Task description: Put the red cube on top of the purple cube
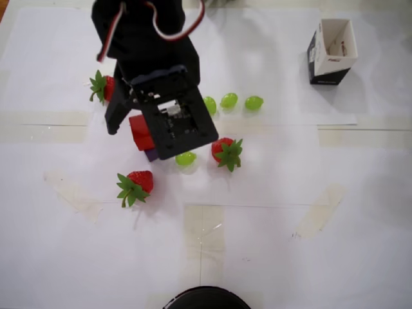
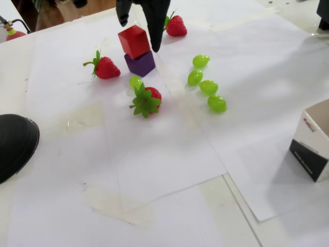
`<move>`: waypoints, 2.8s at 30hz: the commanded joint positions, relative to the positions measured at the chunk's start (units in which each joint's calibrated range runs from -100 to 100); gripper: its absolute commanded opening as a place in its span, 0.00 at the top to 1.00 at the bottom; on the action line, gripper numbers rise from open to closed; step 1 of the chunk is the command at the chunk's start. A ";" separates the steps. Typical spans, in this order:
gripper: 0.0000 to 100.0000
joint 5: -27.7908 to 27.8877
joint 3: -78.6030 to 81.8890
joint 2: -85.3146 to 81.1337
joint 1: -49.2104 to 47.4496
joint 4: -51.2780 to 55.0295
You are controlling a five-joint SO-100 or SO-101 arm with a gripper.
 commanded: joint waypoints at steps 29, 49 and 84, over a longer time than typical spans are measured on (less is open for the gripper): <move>0.66 -4.59 18.04 -30.71 -1.05 -0.21; 0.89 -13.97 76.50 -87.81 -4.43 -15.74; 1.00 -18.36 167.40 -157.88 -3.55 -61.16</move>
